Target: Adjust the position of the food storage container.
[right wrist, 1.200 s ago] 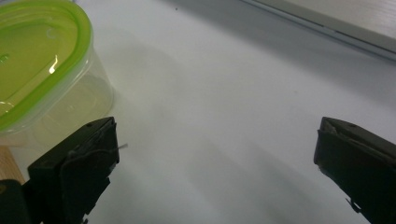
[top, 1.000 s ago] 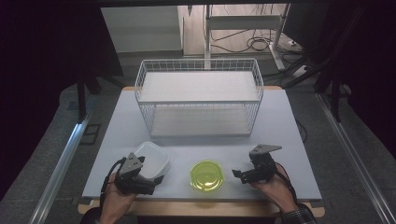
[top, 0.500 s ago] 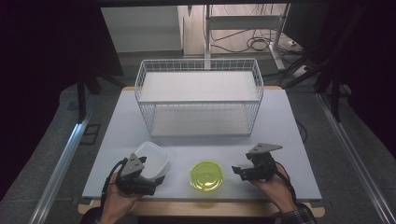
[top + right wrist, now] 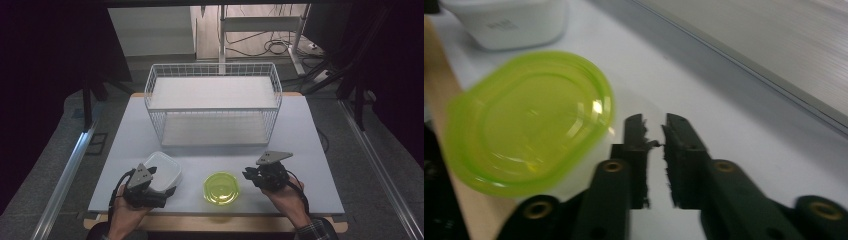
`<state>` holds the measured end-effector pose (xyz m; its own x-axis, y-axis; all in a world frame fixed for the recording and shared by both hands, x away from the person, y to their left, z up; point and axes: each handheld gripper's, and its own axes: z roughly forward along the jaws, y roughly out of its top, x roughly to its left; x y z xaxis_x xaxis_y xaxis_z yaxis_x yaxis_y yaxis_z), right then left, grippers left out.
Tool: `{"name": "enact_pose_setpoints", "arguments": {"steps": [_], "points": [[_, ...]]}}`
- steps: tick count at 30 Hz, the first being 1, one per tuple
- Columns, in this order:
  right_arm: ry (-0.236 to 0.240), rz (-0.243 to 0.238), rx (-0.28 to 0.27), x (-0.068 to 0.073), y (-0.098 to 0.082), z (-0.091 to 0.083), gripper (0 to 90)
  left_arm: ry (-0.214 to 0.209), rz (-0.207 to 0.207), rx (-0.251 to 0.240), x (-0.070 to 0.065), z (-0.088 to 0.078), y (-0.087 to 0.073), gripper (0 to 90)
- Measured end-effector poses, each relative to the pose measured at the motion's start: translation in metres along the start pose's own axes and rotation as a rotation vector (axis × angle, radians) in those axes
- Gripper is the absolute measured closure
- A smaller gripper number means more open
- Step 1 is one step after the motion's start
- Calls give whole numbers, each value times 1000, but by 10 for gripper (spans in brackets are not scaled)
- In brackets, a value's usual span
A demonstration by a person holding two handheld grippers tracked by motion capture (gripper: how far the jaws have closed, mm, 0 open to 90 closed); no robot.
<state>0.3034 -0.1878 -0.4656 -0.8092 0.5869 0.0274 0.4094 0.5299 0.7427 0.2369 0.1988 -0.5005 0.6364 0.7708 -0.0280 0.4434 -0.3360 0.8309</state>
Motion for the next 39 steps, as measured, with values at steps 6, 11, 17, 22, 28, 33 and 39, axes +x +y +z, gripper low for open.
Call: {"name": "enact_pose_setpoints", "arguments": {"steps": [6,11,17,22,28,33,39], "points": [[86,-33,18,20,17,12,899,-18,-8,4,1,2,-1,56],[180,-108,37,47,34,35,899,-12,1,3,1,1,-1,51],[255,-163,58,74,43,54,898,-2,-2,3,3,1,-2,43],[293,-180,74,88,46,63,898,2,3,8,2,1,-1,41],[292,-237,125,102,43,76,898,3,11,15,2,1,-2,37],[270,-207,138,90,40,71,898,4,15,24,1,2,-2,37],[206,-179,149,71,32,60,899,9,21,29,0,3,-2,37]]}}
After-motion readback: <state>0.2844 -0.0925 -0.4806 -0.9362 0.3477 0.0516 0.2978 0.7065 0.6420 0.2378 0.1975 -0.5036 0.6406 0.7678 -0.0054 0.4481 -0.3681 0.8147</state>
